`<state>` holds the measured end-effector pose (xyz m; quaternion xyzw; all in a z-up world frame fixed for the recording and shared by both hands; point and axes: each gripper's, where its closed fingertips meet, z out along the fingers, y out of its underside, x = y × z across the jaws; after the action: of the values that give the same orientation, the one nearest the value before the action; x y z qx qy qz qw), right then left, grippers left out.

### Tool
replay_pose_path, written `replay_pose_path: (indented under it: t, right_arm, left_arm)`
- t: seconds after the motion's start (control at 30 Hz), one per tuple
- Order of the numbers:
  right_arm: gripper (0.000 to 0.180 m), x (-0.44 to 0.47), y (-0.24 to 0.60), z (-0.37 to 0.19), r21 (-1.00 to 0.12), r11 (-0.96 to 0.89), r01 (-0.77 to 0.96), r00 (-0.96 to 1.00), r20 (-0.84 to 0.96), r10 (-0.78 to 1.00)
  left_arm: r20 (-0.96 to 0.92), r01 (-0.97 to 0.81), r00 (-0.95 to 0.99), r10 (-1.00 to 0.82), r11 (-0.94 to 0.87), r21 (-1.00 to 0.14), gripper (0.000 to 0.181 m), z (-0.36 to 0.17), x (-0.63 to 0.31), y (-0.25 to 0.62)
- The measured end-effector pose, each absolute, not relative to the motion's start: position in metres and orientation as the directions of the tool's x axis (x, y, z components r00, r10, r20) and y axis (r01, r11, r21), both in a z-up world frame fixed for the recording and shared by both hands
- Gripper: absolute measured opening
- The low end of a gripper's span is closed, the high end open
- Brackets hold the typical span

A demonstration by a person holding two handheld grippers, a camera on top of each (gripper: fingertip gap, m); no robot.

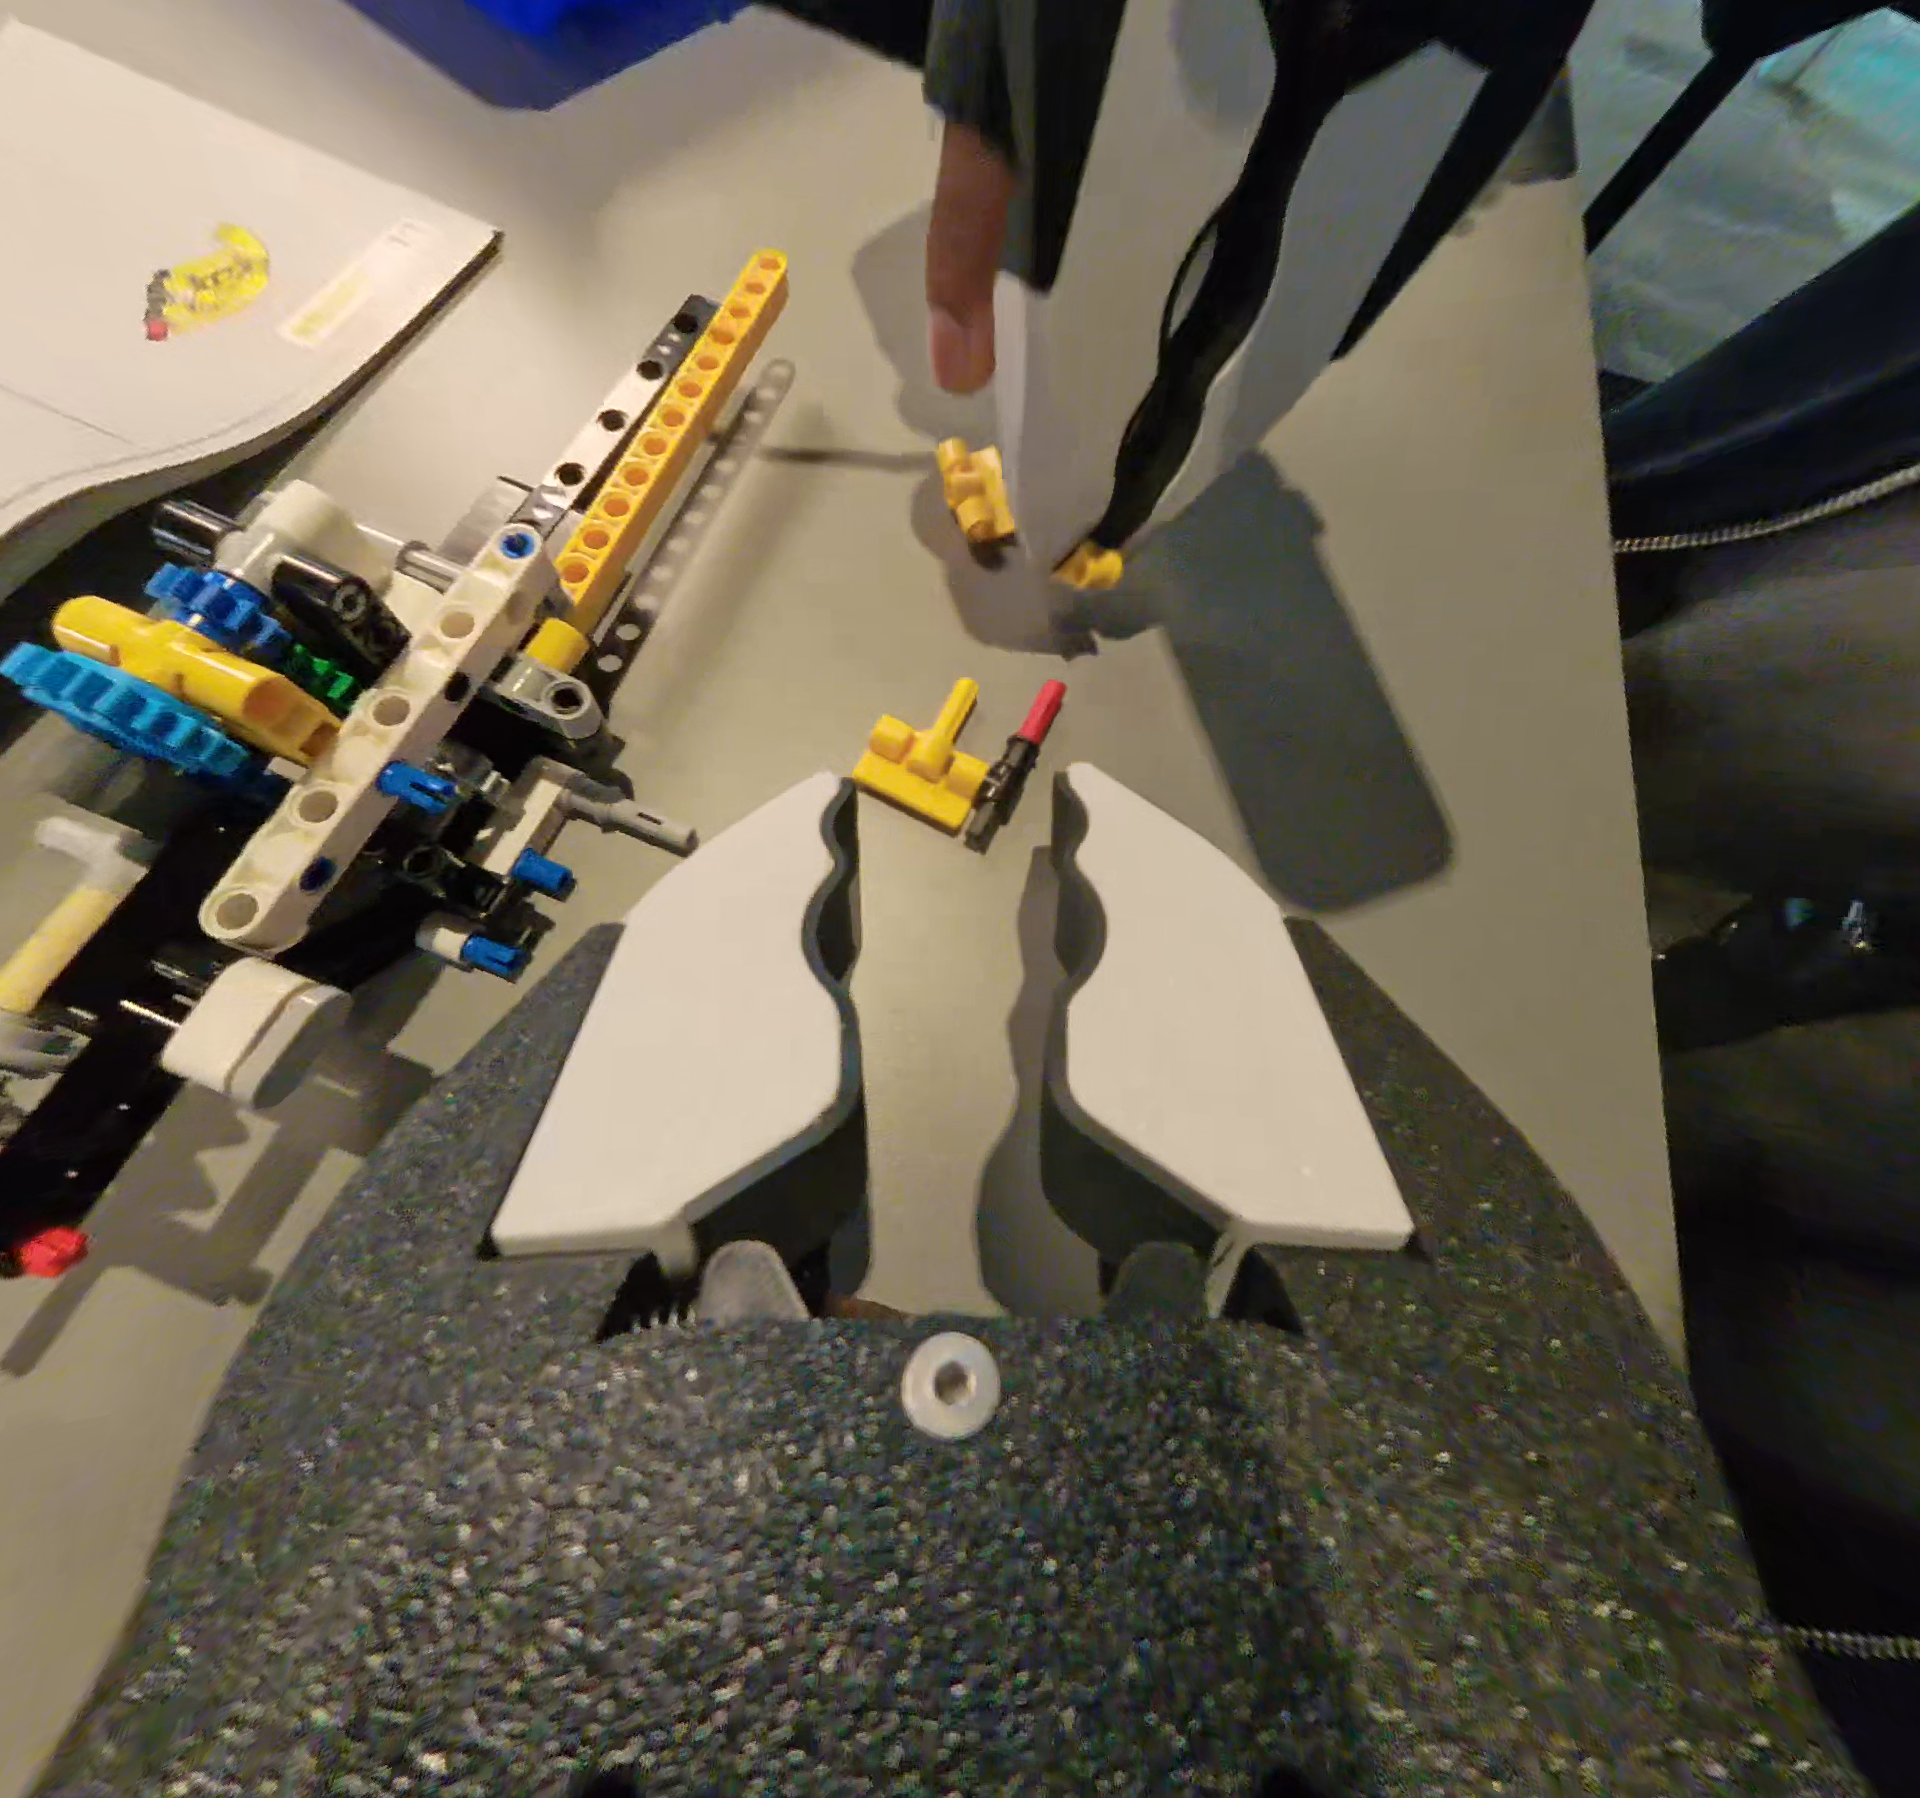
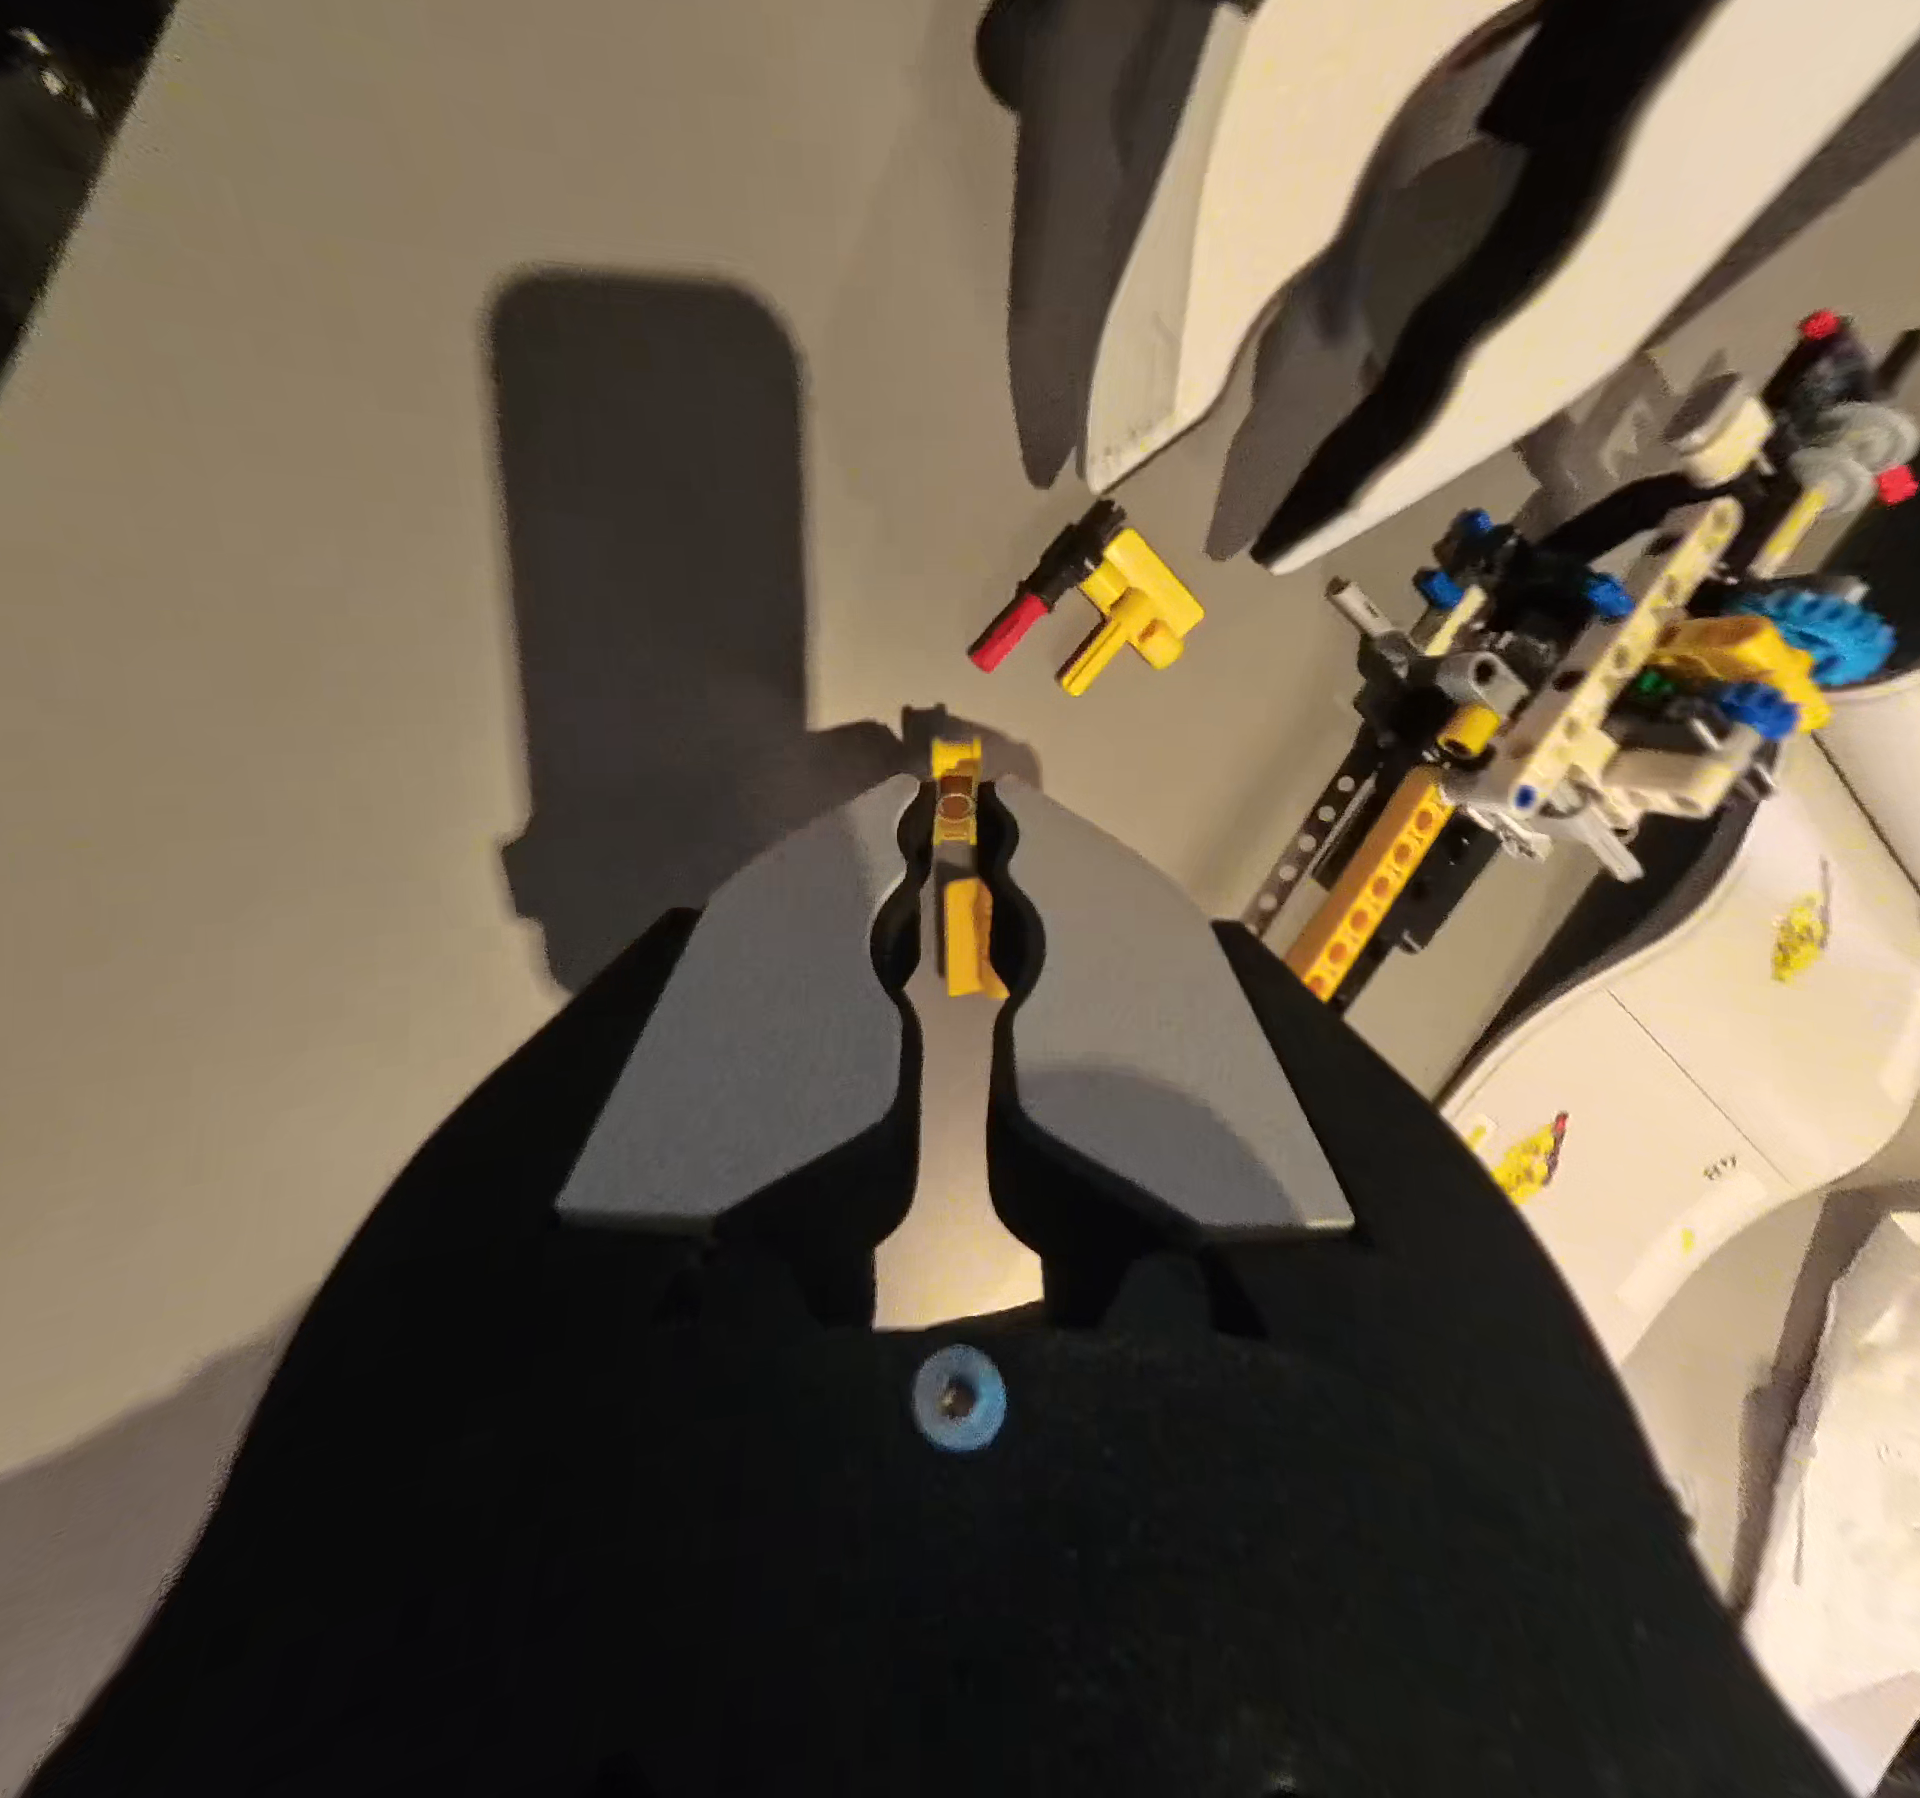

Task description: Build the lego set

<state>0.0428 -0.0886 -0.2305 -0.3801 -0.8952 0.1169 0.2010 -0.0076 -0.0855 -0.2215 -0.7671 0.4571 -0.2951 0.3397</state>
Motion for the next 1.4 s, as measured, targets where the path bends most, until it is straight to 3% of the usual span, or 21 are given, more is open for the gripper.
replay_pose_path:
  t: [0.3, 0.7, 1.4]
  right_arm:
    - [0.007, 0.034, -0.089, -0.24, -0.308, 0.748, 0.588, -0.698, 0.273, 0.661]
    - [0.01, 0.03, -0.084, -0.236, -0.413, 0.715, 0.564, -0.649, 0.314, 0.693]
    - [0.01, 0.033, -0.065, -0.23, -0.486, 0.675, 0.555, -0.554, 0.39, 0.736]
  left_arm:
    - [0.054, -0.616, 0.335, -0.941, -0.262, -0.742, 0.046, -0.234, -0.005, -0.084]
    - [-0.015, -0.644, 0.29, -0.957, -0.184, -0.743, 0.05, -0.234, -0.001, -0.082]
    - [-0.016, -0.726, 0.133, -0.991, -0.086, -0.683, 0.049, -0.24, 0.003, -0.081]
